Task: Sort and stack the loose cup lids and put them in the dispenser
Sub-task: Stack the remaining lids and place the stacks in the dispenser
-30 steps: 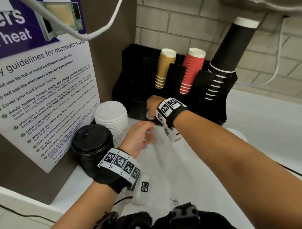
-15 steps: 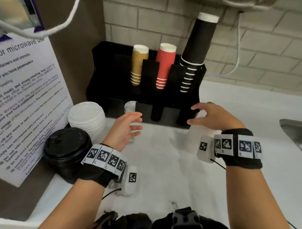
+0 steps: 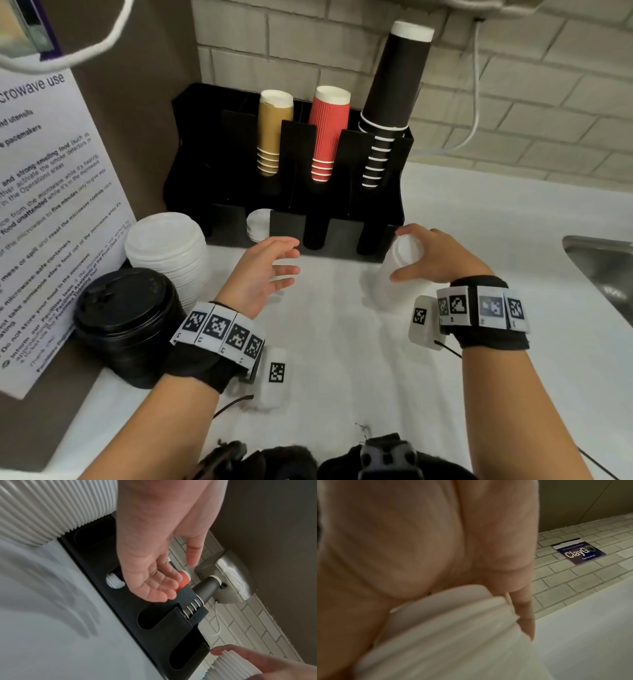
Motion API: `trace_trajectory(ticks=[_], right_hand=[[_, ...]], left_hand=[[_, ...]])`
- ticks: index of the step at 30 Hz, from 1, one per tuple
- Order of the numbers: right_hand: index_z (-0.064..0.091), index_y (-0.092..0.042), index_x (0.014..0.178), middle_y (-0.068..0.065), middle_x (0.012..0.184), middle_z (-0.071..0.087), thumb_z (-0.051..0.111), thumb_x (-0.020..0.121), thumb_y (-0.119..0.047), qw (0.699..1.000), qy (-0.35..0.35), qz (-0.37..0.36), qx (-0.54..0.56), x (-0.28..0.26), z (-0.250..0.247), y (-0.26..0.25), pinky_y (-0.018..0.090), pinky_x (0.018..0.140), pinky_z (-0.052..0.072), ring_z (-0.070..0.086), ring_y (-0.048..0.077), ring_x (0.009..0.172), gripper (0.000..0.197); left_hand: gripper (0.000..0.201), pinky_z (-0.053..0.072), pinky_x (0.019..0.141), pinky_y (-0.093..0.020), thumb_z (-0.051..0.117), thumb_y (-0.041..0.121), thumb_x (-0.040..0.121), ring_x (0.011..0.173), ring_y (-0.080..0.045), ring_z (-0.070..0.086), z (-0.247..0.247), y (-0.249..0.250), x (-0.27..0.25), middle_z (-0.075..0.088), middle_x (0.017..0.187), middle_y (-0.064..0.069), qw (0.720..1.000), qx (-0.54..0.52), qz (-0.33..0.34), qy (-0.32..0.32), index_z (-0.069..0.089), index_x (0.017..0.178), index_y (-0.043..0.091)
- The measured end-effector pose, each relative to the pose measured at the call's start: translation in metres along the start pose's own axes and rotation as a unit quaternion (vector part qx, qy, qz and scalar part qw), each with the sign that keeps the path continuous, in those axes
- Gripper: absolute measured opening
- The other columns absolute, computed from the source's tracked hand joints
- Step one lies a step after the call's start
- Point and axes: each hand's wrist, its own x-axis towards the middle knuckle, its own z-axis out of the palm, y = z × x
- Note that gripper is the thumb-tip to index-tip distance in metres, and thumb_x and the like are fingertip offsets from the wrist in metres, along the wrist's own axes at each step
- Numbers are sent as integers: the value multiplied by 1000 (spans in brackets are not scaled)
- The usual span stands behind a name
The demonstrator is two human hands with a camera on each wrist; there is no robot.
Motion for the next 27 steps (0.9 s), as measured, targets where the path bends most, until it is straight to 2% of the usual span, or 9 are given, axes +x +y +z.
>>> trace_trajectory(ticks=[4, 5, 7, 9, 11, 15, 19, 23, 27], right_hand=[[39, -40, 133, 2, 122, 48, 81, 65, -42, 998, 50, -31, -20, -7, -10, -9, 50, 100, 40, 37, 29, 123, 80], [40, -41, 132, 1, 123, 50, 82, 65, -42, 996, 66, -63, -7, -10, -13, -16, 48, 101, 38, 36, 28, 122, 80], [44, -39, 130, -8, 123, 52, 83, 64, -39, 981, 75, -167, 62, -17, -14, -36, 34, 97, 37, 40, 17, 119, 77], [47, -35, 129, -18, 121, 53, 85, 65, -32, 954, 42, -267, 134, -23, -7, -61, 21, 94, 38, 46, 1, 111, 74], [44, -32, 129, -19, 117, 54, 85, 67, -27, 934, 0, -311, 175, -26, 7, -82, 13, 88, 43, 51, -5, 104, 75], [44, -25, 122, -13, 108, 55, 88, 64, -27, 920, -20, -323, 222, -22, 25, -98, 15, 81, 48, 55, 0, 99, 72], [55, -34, 123, -14, 115, 50, 88, 64, -30, 913, -26, -337, 228, -19, 25, -99, 27, 95, 48, 50, 9, 115, 68], [52, -26, 131, -18, 115, 55, 87, 65, -24, 903, -41, -358, 234, -20, 23, -101, 22, 86, 52, 55, 6, 109, 75], [54, -21, 128, -14, 117, 56, 89, 63, -20, 896, -28, -363, 255, -21, 26, -104, 25, 85, 53, 56, 9, 111, 74]], left_hand=[[14, 53, 72, -26, 57, 26, 94, 80, -12, 68, 3, 2, -4, 67, 99, 0, 999, 25, 10, -17, 69, 100, 23], [15, 54, 73, -26, 58, 27, 94, 82, -12, 69, 4, 3, -5, 68, 105, 0, 999, 38, 17, -30, 69, 104, 24], [26, 56, 81, -28, 63, 36, 90, 94, -14, 70, 10, 5, -9, 66, 118, 1, 996, 45, 27, -78, 65, 115, 32], [47, 55, 90, -36, 68, 46, 83, 106, -19, 68, 17, 6, -11, 62, 127, 3, 989, 8, 24, -143, 54, 128, 42], [59, 54, 92, -43, 64, 42, 84, 114, -22, 64, 23, 6, -12, 62, 131, 5, 980, -47, 32, -191, 42, 139, 45], [65, 56, 86, -44, 65, 29, 83, 121, -24, 60, 22, 8, -12, 55, 139, -3, 975, -118, 67, -175, 41, 143, 37], [66, 57, 81, -43, 73, 30, 76, 119, -27, 61, 10, 9, -11, 57, 136, -6, 976, -104, 83, -170, 48, 137, 35], [55, 58, 73, -37, 77, 32, 69, 114, -24, 64, 7, 13, -11, 65, 125, 2, 977, -98, 91, -167, 59, 120, 43], [84, 58, 72, -37, 91, 49, 52, 117, -27, 62, 9, 14, -13, 62, 129, -3, 979, -94, 117, -140, 53, 125, 35]])
